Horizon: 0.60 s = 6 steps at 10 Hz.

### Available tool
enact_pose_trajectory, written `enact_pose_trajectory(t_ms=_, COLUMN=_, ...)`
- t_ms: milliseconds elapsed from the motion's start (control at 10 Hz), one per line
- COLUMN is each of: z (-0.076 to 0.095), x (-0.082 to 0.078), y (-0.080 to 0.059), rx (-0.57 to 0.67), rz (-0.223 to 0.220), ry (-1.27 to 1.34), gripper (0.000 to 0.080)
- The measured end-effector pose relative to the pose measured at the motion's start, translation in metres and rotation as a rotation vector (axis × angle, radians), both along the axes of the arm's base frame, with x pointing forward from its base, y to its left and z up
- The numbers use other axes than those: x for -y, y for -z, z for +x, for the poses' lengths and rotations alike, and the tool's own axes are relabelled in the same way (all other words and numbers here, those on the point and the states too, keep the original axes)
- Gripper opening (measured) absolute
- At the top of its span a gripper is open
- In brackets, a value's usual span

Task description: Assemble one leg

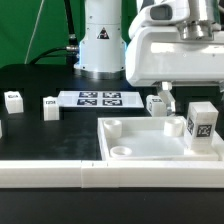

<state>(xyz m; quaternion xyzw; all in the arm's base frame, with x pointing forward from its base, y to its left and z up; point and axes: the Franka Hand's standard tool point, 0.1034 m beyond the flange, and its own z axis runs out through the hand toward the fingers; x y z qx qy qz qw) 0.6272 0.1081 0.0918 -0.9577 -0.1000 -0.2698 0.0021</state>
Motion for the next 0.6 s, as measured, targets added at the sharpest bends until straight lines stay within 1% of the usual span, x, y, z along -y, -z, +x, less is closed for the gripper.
enact_pose_trajectory(t_ms=200, z=-0.002, x=-0.001, y=0.003, rx=-0.029, rz=0.000, ry=-0.002, gripper=0.0649)
enact_pose_trajectory(t_ms=300, z=-0.003, x=-0.002, y=0.005, rx=-0.073, rz=0.000, ry=-0.003, gripper=0.0649)
enact_pose_trajectory(t_ms=400, z=-0.002, x=0.000, y=0.010, rx=-0.178, rz=-0.002, ry=0.000, gripper=0.0649)
enact_pose_trajectory(t_ms=500, z=0.003, x=0.001, y=0.009, rx=-0.292, rz=-0.004, ry=0.005, gripper=0.0649)
enact_pose_trajectory(t_ms=600, z=0.009, x=0.000, y=0.006, rx=-0.365, rz=-0.002, ry=0.011, gripper=0.0649)
